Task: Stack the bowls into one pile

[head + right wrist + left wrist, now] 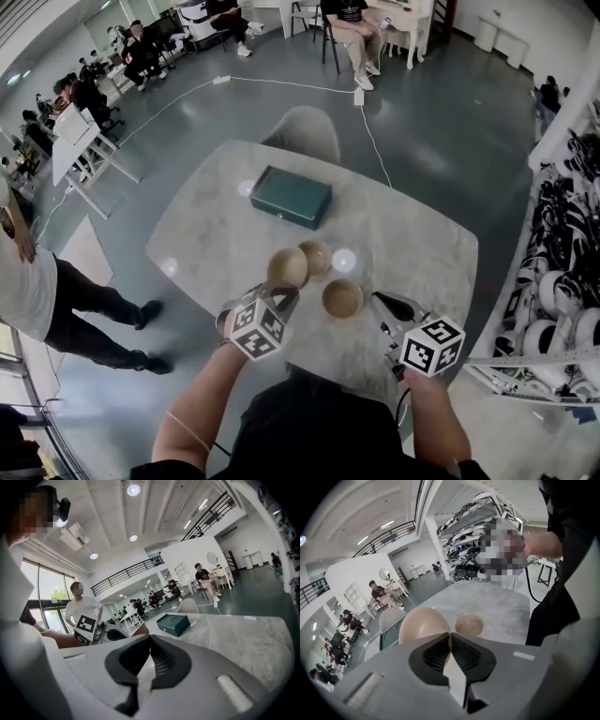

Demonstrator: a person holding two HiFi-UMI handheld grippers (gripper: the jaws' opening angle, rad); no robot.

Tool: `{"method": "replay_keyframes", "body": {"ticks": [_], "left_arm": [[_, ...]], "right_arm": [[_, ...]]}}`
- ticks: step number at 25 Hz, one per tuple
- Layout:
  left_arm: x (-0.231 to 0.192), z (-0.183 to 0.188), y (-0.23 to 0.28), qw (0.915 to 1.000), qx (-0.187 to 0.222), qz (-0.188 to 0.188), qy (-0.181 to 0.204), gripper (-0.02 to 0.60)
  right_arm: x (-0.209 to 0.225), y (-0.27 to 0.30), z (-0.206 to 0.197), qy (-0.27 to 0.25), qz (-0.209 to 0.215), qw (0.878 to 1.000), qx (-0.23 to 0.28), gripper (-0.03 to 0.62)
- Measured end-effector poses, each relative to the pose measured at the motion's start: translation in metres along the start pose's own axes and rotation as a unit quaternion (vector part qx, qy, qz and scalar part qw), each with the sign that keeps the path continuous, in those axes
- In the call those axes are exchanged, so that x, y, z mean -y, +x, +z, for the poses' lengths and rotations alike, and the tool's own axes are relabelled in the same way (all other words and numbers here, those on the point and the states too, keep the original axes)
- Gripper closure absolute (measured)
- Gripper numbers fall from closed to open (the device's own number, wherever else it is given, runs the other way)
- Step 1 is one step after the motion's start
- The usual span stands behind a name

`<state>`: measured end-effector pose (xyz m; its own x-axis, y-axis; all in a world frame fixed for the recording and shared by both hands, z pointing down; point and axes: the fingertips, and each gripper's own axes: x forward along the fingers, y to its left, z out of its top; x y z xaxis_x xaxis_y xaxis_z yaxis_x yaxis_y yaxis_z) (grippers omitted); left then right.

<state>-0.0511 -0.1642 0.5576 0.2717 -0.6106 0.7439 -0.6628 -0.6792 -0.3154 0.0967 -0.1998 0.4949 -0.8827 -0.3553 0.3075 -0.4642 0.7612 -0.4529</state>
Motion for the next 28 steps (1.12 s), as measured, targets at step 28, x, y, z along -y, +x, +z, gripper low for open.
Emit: {"method": "replay_keyframes", "body": {"ticks": [28], "left_arm": [[0.092,0.037,0.115,0.9768,-0.004,-0.173,0.126,0.560]], "right_arm": [[0.043,-0.046,-0.021,0.031,-0.100,0.995,0.005,0.591]]}}
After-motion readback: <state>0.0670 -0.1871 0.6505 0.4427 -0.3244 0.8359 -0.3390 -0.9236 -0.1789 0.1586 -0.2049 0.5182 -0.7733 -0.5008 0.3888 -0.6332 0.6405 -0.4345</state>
